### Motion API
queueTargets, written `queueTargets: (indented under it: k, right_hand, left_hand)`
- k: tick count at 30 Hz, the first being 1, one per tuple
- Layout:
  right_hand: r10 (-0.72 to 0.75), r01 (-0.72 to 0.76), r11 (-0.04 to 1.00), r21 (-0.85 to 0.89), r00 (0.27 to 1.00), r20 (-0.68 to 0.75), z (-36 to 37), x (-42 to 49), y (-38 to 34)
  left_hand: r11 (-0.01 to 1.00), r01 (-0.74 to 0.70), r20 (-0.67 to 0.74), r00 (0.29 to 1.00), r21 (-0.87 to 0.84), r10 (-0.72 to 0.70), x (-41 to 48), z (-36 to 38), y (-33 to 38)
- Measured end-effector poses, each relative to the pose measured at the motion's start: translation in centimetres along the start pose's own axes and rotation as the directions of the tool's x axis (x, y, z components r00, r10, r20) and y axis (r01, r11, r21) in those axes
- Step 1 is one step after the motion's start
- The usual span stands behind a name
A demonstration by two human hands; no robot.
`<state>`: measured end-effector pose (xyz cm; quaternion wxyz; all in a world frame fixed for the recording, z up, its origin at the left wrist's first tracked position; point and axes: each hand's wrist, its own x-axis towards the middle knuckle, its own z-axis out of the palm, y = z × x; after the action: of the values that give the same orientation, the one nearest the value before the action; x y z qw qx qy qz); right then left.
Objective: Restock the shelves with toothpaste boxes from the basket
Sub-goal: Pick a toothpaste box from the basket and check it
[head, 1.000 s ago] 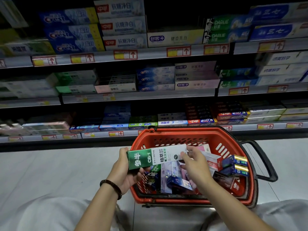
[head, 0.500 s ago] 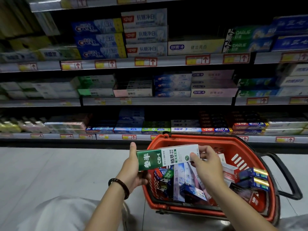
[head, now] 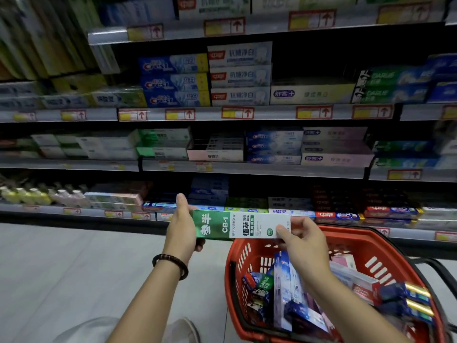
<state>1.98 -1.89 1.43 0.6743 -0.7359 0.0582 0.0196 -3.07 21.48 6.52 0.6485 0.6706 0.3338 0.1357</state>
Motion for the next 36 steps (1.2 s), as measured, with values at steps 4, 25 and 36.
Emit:
queueTargets:
  k: [4,25,36]
  right_hand:
    - [-0.01,0.01,1.0,0.011,1.0,0.001,2.2,0.5,-1.2]
    - [-0.035,0.022,0.993,0.115,0.993,0.111,13.5,4.5,-6.2]
    - [-0.015,-0.005,0.99,0.138,0.989,0.144,17.2,7.5,-6.5]
  left_hand:
    - [0.99,-0.101,-0.063,0.992,0.095,0.108,1.8,-2.0,0.9]
    - [0.971,-0.228,-0.293,0.926,0.071,0.239,9.2,-9.3,5.5]
    - [0.953,-0.294,-0.378,0.877,0.07,0.298,12.4,-10.5,5.1]
